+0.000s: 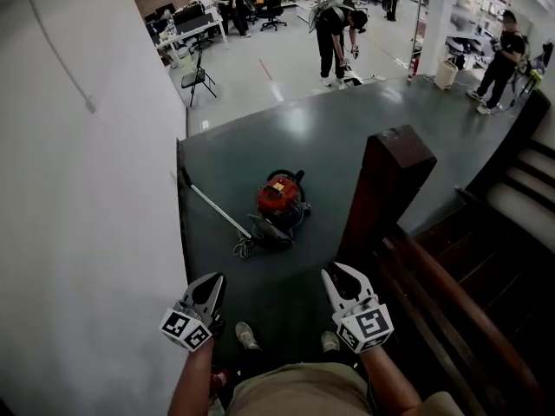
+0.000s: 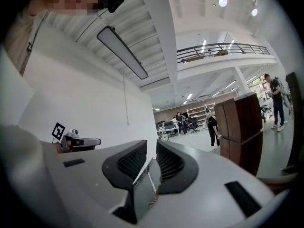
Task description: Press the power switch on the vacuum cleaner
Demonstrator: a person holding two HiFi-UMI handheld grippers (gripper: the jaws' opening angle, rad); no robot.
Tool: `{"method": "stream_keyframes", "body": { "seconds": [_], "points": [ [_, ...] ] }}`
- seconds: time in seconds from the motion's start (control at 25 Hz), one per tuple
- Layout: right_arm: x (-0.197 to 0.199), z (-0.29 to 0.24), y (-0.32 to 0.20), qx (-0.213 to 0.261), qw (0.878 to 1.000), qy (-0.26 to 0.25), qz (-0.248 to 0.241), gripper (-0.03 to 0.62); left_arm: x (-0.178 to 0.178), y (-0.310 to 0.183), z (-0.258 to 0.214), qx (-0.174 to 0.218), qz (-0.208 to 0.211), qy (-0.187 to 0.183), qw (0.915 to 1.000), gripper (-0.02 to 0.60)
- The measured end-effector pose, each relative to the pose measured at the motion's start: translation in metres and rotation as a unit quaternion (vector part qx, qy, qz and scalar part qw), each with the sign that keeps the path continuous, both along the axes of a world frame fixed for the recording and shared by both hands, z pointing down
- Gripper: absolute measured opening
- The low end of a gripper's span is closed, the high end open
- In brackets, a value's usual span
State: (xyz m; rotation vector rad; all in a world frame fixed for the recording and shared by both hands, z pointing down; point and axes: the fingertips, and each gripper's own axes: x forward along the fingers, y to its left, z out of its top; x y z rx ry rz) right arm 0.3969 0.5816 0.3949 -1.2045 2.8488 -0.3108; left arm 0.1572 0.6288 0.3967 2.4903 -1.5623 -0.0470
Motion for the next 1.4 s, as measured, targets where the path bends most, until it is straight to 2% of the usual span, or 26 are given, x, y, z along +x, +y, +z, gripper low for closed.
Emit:
{"method": "stream_keyframes", "body": {
  "seconds": [0.12, 0.24, 0.44, 0.64, 0.84, 1.0, 1.24, 1.4],
  "points": [
    [-0.049, 0.005, -0.009, 0.002, 1.000, 0.007, 0.022, 0.049, -0.043, -0.019, 0.003, 0.006, 0.021, 0.010, 0.9997, 0.006],
    [-0.117, 0.006, -0.019, 0.000, 0.999, 0.011, 0.043, 0.054, -0.099, -0.035, 0.006, 0.010, 0.045, 0.024, 0.9987, 0.005],
    [-0.227, 0.009, -0.037, 0.004, 0.998, 0.019, 0.064, 0.069, -0.190, -0.062, 0.013, 0.018, 0.082, 0.015, 0.9963, 0.005],
    [-0.283, 0.006, -0.050, 0.015, 0.995, 0.047, 0.087, 0.071, -0.247, -0.084, 0.010, 0.020, 0.106, 0.031, 0.9937, 0.006],
    [-0.297, 0.010, -0.057, -0.005, 0.992, 0.054, 0.113, 0.071, -0.270, -0.111, 0.018, 0.013, 0.118, 0.040, 0.9921, 0.005],
    [-0.285, 0.017, -0.081, -0.015, 0.990, 0.064, 0.126, 0.070, -0.272, -0.149, 0.026, 0.002, 0.121, 0.038, 0.9919, 0.005],
    [-0.255, 0.050, -0.158, -0.052, 0.988, 0.064, 0.129, 0.070, -0.251, -0.220, 0.034, -0.017, 0.125, 0.033, 0.9915, 0.005],
    [-0.245, 0.053, -0.214, -0.049, 0.990, 0.059, 0.118, 0.069, -0.231, -0.262, 0.022, -0.023, 0.127, 0.010, 0.9916, 0.005]
  ]
}}
